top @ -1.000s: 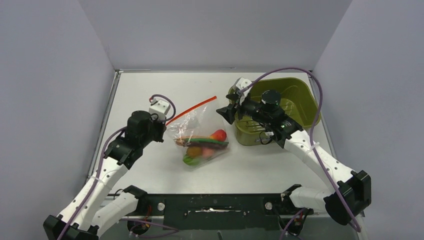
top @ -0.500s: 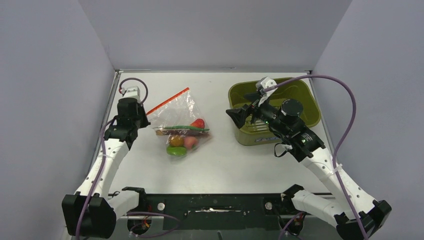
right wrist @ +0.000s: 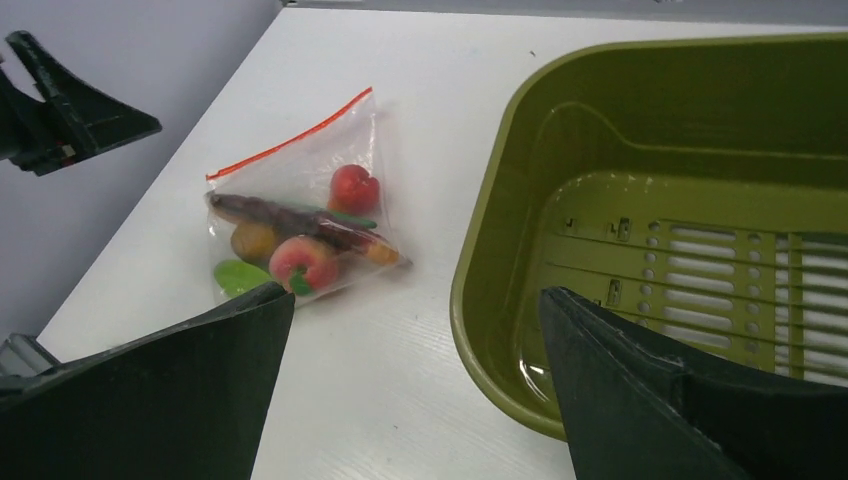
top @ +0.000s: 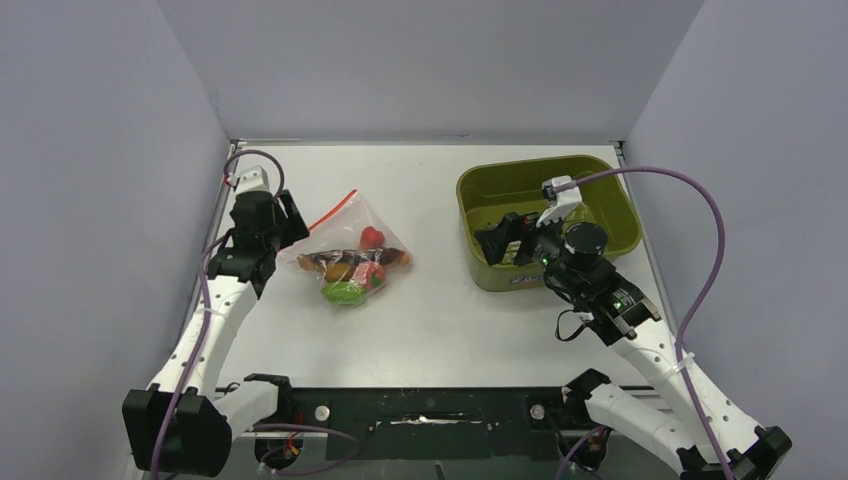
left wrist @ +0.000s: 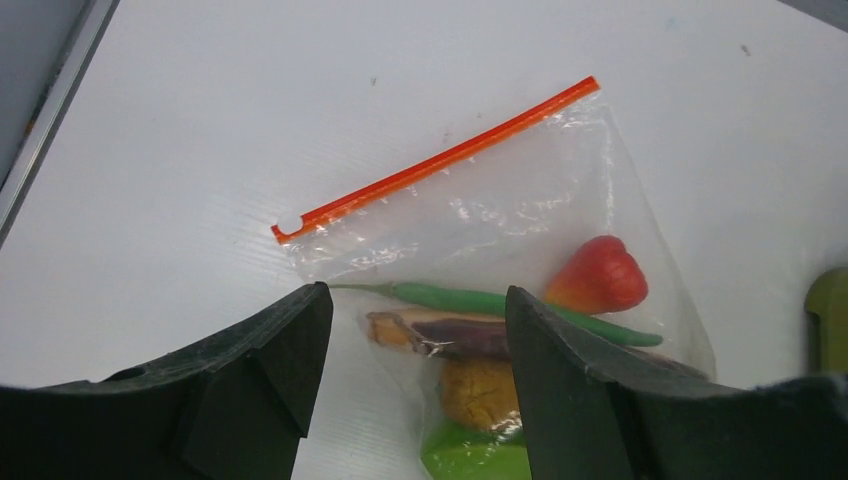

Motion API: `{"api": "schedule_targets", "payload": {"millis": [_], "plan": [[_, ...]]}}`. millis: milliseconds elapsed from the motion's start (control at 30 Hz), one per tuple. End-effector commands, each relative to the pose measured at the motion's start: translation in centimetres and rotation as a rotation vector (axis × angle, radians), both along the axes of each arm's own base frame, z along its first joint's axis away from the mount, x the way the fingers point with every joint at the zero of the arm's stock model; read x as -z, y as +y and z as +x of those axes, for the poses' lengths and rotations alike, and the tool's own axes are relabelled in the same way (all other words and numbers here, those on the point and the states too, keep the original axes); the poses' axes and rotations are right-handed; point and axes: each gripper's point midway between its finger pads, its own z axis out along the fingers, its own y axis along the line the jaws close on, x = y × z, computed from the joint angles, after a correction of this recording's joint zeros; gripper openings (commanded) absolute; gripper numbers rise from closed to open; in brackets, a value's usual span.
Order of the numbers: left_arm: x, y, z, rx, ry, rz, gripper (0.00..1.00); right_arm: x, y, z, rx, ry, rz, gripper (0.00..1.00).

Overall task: Place the food in the zip-top bag and seal the zipper
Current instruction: Place the zipper food storage bag at the center of the board, then reset both arms

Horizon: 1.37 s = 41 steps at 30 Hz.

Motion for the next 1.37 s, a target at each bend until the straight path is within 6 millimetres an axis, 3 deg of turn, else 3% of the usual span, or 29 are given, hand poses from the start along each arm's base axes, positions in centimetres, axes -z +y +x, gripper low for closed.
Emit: {"api": "schedule_targets", "payload": {"millis": [0, 200, 300, 733, 1000, 1167, 1333], "plan": [[-7.6, -3.4, 1.2, 0.131, -0.208, 0.003, 0.65, 0.0, -2.0, 0.3, 0.154, 0.056, 0.076, 0.98], [-12.0, -10.3, -1.4, 0.436, -0.377, -0.086, 0.71, -0.5, -3.7, 0.8, 0.264, 0.078, 0.071, 0.98], [-13.3, -11.8, -2.6, 0.485, -0.421, -0.178, 0.71, -1.1, -4.0, 0.9, 0.285, 0.063, 0.083, 0.98], [-15.9, -12.5, -5.8, 0.551, -0.530, -0.153, 0.73, -2.9, -3.1, 0.9, 0.243, 0.038, 0.142, 0.98], [-16.8, -12.9, -6.7, 0.573, -0.572, -0.194, 0.73, -5.9, -4.2, 0.4, 0.269, -0.046, 0.185, 0.98], [-17.3, -12.8, -7.1, 0.573, -0.591, -0.207, 0.73, -5.0, -4.2, 0.2, 0.268, -0.033, 0.194, 0.98], [-16.1, -12.5, -6.9, 0.547, -0.571, -0.207, 0.74, -3.7, -4.1, 0.1, 0.268, -0.007, 0.198, 0.98]]}}
